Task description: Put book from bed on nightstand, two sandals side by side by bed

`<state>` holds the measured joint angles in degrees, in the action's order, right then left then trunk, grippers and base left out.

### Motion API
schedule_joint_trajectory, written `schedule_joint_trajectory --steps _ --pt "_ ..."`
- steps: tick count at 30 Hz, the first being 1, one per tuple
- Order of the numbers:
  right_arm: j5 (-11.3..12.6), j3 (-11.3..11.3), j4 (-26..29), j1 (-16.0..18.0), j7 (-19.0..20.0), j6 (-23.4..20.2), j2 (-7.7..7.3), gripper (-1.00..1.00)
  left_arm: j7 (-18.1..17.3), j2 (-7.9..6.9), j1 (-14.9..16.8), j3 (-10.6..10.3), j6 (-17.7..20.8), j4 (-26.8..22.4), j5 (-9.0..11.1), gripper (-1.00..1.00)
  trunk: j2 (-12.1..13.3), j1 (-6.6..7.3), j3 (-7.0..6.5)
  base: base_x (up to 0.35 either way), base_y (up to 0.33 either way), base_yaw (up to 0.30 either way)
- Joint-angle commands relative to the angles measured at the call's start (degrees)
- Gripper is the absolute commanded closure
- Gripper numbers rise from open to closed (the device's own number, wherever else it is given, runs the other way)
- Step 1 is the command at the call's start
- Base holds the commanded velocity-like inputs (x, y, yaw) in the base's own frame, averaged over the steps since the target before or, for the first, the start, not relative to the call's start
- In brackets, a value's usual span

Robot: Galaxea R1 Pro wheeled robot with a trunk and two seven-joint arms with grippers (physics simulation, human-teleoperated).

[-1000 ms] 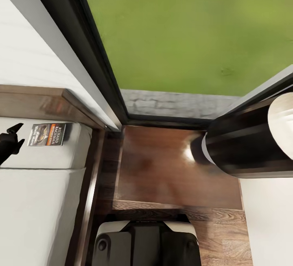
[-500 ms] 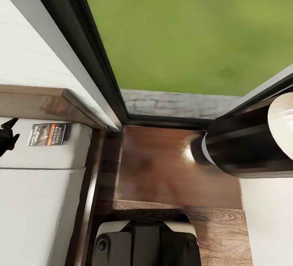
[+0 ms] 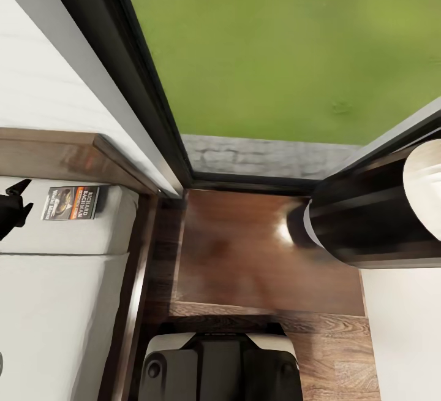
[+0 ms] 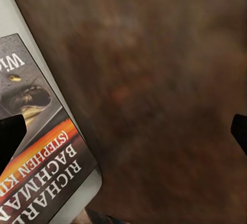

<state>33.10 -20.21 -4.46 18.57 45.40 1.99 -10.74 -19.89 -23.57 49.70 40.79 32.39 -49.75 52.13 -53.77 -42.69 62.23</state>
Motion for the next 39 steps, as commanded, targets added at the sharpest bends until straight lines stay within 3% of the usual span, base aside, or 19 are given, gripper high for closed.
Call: schedule_joint_trajectory --steps 1,26,32,39 --pt "0.5 -0.5 -0.2 0.1 0.3 0.2 0.02 -1.0 -0.1 0.01 0.0 0.2 0.5 0.0 0.3 -1.0 0.0 -0.01 0.02 0.0 0.0 0.0" --pt "0.5 -0.5 -0.2 0.1 0.3 0.2 0.02 -1.0 -0.1 -0.05 0.0 0.4 0.3 0.0 0.2 -1.0 -9.7 -5.28 4.33 0.0 0.0 0.0" --pt "0.5 -0.5 -0.2 0.1 0.3 0.2 0.02 -1.0 0.0 -0.45 0.0 1.3 0.1 0.0 0.2 -1.0 -9.7 -5.28 4.33 0.0 0.0 0.0" --pt "0.5 -0.5 -0.2 0.1 0.3 0.2 0.02 -1.0 0.0 -0.76 0.0 3.8 0.0 0.0 0.2 -1.0 -9.7 -5.28 4.33 0.0 0.0 0.0"
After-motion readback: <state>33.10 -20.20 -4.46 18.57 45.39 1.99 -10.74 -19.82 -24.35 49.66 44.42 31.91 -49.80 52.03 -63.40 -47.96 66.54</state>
